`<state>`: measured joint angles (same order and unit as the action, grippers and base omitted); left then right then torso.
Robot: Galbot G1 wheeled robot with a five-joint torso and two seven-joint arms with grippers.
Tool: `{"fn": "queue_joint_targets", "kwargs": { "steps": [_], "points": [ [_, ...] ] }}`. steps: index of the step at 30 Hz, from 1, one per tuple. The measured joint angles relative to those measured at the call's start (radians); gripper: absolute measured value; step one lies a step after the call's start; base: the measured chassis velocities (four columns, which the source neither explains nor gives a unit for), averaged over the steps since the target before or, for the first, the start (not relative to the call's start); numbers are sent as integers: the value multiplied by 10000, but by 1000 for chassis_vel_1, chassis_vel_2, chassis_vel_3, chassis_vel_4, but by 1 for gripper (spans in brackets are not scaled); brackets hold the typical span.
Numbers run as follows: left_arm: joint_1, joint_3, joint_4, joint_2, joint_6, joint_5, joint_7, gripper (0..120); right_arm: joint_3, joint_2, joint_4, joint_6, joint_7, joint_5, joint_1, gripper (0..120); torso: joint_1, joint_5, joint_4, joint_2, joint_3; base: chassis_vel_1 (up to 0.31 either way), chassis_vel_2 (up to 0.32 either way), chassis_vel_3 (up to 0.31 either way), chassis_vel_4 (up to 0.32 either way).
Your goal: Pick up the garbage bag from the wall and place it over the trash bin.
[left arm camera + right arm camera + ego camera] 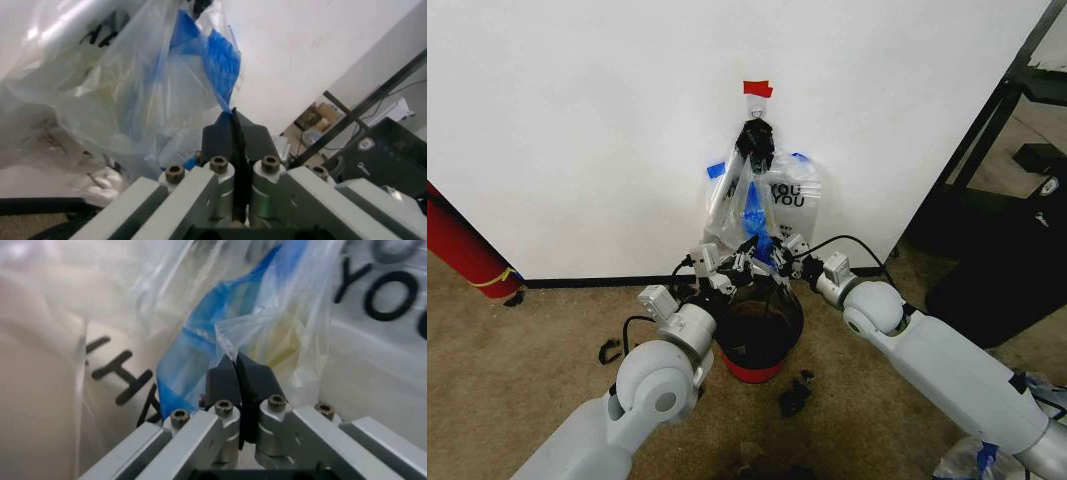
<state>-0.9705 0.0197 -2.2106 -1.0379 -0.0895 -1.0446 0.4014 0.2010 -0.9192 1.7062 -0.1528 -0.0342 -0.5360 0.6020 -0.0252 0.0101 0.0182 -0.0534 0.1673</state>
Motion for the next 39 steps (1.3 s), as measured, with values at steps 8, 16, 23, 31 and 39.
{"fn": "queue_joint_targets", "kwargs": {
  "steps": [8,16,23,31,39],
  "points": [
    [-39,-102,194,49,32,39,30,0,-1103,-513,518,433,285,-2011,854,0,0,-2,-3,0,0,0,0,0,0],
    [-238,-700,702,203,144,-8,334,0,-4005,-1057,2155,1676,-1363,-6515,3726,0,2,0,5,-1,-2,0,0,0,0],
    [-198,-725,728,246,108,86,464,0,-5428,-2325,2545,1745,-1326,-9430,4785,0,2,-1,-1,0,-1,0,0,0,0],
    [-265,-833,443,352,81,111,534,0,-6270,-2635,2238,2128,-145,-9265,5323,0,1,-1,0,0,1,0,0,0,0],
    [-273,-741,183,291,-2,124,569,0,-6564,-2899,2243,2226,517,-9172,5414,0,1,-1,-2,0,0,0,0,0,0]
  ]
}}
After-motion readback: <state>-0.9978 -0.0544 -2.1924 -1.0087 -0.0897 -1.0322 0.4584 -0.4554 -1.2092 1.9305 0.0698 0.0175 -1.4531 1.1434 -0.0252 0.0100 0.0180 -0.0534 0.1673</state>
